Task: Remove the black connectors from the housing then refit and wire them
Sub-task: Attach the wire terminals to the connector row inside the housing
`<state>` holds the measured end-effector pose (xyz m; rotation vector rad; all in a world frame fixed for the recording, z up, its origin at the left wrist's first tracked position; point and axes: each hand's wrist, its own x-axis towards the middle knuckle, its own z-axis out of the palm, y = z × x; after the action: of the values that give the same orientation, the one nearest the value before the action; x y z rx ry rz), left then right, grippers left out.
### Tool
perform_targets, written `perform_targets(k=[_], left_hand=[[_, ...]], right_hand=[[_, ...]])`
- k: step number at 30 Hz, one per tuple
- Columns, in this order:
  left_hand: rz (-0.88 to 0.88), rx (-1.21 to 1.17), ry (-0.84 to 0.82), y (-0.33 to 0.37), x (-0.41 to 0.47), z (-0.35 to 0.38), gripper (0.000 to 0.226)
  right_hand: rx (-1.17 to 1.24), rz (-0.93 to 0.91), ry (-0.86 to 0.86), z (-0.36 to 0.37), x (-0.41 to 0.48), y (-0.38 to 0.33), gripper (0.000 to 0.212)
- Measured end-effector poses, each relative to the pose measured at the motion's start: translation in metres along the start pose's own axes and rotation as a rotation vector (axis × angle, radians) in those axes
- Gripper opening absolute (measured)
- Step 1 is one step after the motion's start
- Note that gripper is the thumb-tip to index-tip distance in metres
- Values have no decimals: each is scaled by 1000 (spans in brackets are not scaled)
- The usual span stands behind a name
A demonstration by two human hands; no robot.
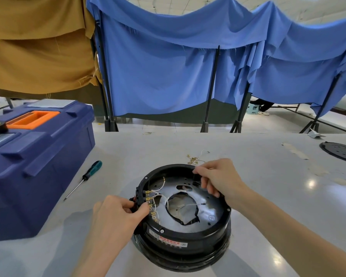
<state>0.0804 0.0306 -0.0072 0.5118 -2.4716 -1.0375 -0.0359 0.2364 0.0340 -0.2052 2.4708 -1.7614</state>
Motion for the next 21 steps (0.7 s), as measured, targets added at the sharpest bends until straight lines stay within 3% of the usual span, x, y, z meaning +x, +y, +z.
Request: perform_targets(k=[3, 5, 8, 11, 13, 16, 21], left_hand=[[-16, 72, -14, 0, 5, -2, 40], [-37, 136, -17, 4, 8, -5, 36], [0, 227, 64, 16, 10, -6, 21], [271, 243, 97, 32, 10, 8, 28], [440, 189, -75, 44, 10, 22, 25], [479, 269, -385, 57, 17, 45, 30], [434, 398, -565, 72, 30, 66, 13]], right_hand=[[-214, -177, 204, -9, 8, 19, 21], [-310, -270, 244, -11, 12, 29, 14], [-247, -279, 142, -11, 18, 40, 14], [-123, -203, 78, -4, 20, 48, 28], [-56, -176, 106, -1, 21, 51, 34], [3, -151, 113, 0, 22, 51, 39], [-26, -137, 146, 0, 24, 46, 40]])
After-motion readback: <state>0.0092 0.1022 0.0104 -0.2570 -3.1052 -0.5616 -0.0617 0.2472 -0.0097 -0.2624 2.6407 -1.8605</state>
